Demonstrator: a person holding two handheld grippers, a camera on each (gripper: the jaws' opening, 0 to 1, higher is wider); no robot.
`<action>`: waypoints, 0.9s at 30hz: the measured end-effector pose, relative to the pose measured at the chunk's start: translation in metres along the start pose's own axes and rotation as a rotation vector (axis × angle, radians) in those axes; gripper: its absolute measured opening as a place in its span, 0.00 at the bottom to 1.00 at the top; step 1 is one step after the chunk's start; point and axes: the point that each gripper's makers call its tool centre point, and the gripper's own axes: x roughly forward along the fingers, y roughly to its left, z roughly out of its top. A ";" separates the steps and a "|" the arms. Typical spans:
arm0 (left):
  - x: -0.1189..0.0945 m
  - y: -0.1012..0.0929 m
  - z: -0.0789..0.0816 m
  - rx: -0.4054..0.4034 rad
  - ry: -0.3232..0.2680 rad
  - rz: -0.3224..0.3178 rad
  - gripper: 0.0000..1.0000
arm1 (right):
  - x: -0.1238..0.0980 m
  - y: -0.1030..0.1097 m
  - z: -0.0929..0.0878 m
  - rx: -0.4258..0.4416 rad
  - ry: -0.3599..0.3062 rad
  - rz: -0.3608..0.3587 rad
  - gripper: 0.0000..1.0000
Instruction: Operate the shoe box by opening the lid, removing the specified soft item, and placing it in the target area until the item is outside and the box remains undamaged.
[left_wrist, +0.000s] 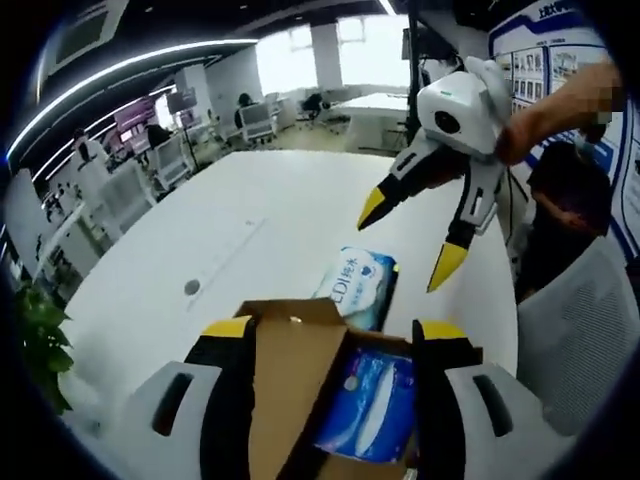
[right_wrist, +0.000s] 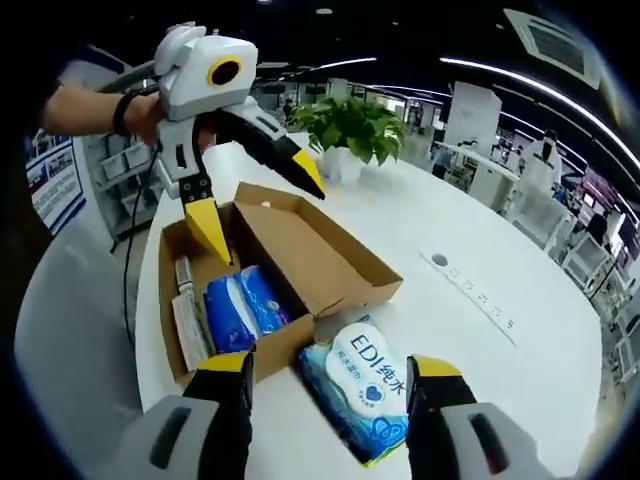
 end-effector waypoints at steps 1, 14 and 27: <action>-0.004 0.000 -0.002 -0.006 -0.001 0.005 0.63 | 0.001 0.002 0.000 0.004 0.001 0.000 0.61; -0.046 0.008 -0.023 -0.089 -0.041 0.063 0.64 | -0.008 0.026 0.021 0.043 -0.067 -0.007 0.61; -0.075 -0.001 -0.047 -0.134 -0.039 0.092 0.65 | -0.009 0.056 0.032 0.038 -0.093 0.024 0.63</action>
